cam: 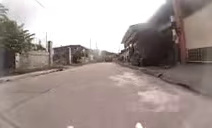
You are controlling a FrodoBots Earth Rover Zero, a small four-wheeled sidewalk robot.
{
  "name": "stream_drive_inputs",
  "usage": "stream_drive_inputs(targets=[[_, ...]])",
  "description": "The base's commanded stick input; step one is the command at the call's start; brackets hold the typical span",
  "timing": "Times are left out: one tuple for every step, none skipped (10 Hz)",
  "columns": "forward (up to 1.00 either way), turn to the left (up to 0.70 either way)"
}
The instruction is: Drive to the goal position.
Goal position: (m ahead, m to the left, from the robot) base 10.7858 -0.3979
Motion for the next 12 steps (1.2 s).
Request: stream_drive_inputs(targets=[[1.00, 0.00], [1.00, 0.00], [1.00, 0.00], [1.00, 0.00], [1.00, 0.00], [1.00, 0.00], [1.00, 0.00], [1.00, 0.00], [1.00, 0.00], [1.00, 0.00], [1.00, 0.00], [1.00, 0.00]])
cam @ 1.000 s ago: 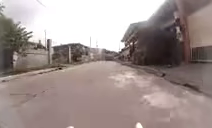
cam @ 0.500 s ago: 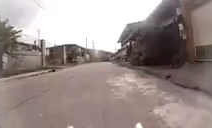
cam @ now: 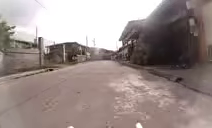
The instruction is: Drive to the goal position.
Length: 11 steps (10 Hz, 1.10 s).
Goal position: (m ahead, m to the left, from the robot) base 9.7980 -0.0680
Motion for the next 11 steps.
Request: stream_drive_inputs(targets=[[1.00, 0.00], [1.00, 0.00], [1.00, 0.00], [1.00, 0.00], [1.00, 0.00], [1.00, 0.00], [1.00, 0.00], [1.00, 0.00], [1.00, 0.00], [1.00, 0.00], [1.00, 0.00]])
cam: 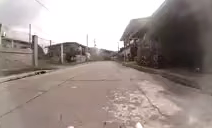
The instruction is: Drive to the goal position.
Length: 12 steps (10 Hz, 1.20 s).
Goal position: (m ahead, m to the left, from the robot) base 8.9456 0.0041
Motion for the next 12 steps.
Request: stream_drive_inputs(targets=[[1.00, 0.00], [1.00, 0.00], [1.00, 0.00], [1.00, 0.00], [1.00, 0.00], [1.00, 0.00], [1.00, 0.00], [1.00, 0.00], [1.00, 0.00], [1.00, 0.00], [1.00, 0.00], [1.00, 0.00]])
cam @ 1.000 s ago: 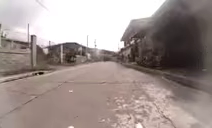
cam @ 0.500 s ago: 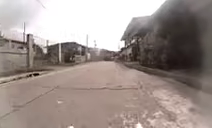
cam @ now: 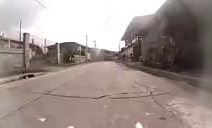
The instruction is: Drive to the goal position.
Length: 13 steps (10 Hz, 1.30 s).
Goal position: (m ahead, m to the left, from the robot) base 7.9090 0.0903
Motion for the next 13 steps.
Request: stream_drive_inputs(targets=[[1.00, 0.00], [1.00, 0.00], [1.00, 0.00], [1.00, 0.00], [1.00, 0.00], [1.00, 0.00], [1.00, 0.00], [1.00, 0.00], [1.00, 0.00], [1.00, 0.00], [1.00, 0.00], [1.00, 0.00], [1.00, 0.00]])
